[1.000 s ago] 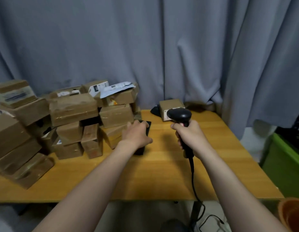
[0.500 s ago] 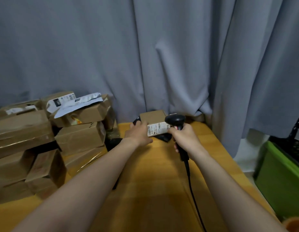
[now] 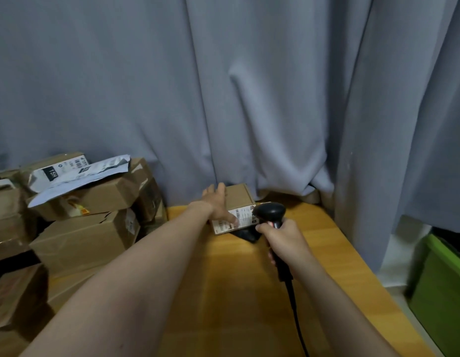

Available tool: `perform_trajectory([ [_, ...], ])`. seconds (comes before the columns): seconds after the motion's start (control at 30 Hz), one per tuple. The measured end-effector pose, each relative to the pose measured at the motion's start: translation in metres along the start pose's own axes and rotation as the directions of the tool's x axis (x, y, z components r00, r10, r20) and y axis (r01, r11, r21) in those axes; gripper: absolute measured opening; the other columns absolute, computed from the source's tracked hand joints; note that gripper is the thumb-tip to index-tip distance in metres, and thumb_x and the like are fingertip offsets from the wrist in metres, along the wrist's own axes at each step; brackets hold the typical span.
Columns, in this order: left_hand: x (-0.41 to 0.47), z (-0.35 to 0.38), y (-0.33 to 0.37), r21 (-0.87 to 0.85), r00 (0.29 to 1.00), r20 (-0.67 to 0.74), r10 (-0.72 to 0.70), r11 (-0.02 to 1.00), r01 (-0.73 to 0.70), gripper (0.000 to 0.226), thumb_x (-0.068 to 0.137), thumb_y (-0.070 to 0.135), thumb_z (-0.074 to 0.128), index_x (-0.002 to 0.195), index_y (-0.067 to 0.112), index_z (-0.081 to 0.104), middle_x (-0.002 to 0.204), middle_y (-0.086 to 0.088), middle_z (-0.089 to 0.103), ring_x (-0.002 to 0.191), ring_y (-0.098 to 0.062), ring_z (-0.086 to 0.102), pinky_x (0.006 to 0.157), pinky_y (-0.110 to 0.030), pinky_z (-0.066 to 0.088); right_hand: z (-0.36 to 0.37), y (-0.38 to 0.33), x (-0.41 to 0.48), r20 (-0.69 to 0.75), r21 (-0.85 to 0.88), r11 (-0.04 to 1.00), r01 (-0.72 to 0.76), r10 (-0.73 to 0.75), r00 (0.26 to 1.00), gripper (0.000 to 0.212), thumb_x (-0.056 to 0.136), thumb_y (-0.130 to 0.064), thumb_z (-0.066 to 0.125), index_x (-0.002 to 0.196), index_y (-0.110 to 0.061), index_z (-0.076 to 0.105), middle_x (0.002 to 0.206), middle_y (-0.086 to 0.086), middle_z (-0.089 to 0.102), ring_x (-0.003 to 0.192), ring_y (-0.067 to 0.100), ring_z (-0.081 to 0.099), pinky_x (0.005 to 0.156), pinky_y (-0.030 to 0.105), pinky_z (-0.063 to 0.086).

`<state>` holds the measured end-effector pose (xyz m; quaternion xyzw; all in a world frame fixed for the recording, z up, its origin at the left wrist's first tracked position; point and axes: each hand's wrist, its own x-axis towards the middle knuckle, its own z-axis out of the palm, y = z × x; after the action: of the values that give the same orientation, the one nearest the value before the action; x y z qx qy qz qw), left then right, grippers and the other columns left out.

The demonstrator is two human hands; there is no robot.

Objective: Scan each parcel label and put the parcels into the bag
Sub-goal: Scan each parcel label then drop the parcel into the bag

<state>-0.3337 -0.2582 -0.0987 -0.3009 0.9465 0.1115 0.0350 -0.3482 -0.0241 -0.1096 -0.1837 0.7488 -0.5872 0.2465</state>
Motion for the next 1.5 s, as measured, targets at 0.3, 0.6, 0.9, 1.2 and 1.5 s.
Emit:
perform_trajectory([
  [0.3, -0.029, -0.004, -0.023, 0.046, 0.996, 0.083, 0.036, 0.998, -0.040, 0.102, 0.063, 0.050, 0.090, 0.144, 0.035, 0.031, 0.135, -0.006, 0.039, 0.128, -0.032, 0.046, 0.105, -0.047, 0.045, 0.004, 0.003, -0.005, 0.000, 0.007, 1.000, -0.004, 0.004, 1.000, 0.014, 0.098, -0.025, 0.068, 0.101, -0.013, 0.060, 0.064, 0.008, 0.059, 0.050, 0.022, 0.056, 0.050, 0.034, 0.048],
  [0.6, -0.145, 0.023, -0.020, -0.389, 0.997, -0.078, 0.022, 0.920, -0.051, 0.081, 0.063, 0.047, 0.085, 0.132, 0.044, 0.044, 0.125, 0.002, 0.038, 0.125, -0.023, 0.039, 0.107, -0.044, 0.044, 0.009, -0.024, -0.075, 0.004, 0.000, 0.997, 0.082, -0.082, 0.997, 0.018, 0.098, -0.021, 0.066, 0.087, -0.008, 0.058, 0.050, 0.004, 0.054, 0.038, 0.018, 0.050, 0.042, 0.028, 0.043],
  [0.9, -0.289, -0.033, -0.050, -0.552, 0.956, -0.293, -0.003, 0.817, -0.166, 0.061, 0.075, 0.034, 0.087, 0.127, 0.036, 0.057, 0.130, 0.006, 0.041, 0.116, -0.012, 0.051, 0.096, -0.026, 0.041, 0.029, -0.045, -0.202, 0.077, 0.058, 0.989, 0.134, -0.138, 0.987, 0.012, 0.099, -0.016, 0.066, 0.091, -0.009, 0.059, 0.047, 0.003, 0.052, 0.038, 0.017, 0.048, 0.042, 0.028, 0.043],
  [1.2, -0.406, -0.072, -0.112, -0.218, 0.991, -0.110, 0.078, 0.971, -0.101, 0.046, 0.073, 0.041, 0.086, 0.105, 0.028, 0.055, 0.108, 0.005, 0.059, 0.091, -0.015, 0.061, 0.075, -0.036, 0.052, 0.083, -0.028, -0.308, 0.269, -0.010, 0.994, 0.111, -0.104, 0.957, 0.026, 0.096, -0.020, 0.071, 0.098, 0.005, 0.069, 0.064, 0.006, 0.063, 0.051, 0.021, 0.058, 0.051, 0.033, 0.049],
  [1.5, -0.443, -0.025, -0.179, -0.281, 0.972, -0.232, -0.026, 0.959, -0.041, 0.030, 0.083, 0.048, 0.081, 0.103, 0.028, 0.072, 0.121, 0.005, 0.055, 0.112, -0.014, 0.053, 0.097, -0.035, 0.047, 0.124, 0.003, -0.361, 0.381, -0.127, 0.982, 0.139, -0.081, 0.921, 0.027, 0.094, -0.023, 0.076, 0.095, 0.003, 0.066, 0.056, 0.003, 0.056, 0.046, 0.021, 0.055, 0.048, 0.031, 0.045],
])
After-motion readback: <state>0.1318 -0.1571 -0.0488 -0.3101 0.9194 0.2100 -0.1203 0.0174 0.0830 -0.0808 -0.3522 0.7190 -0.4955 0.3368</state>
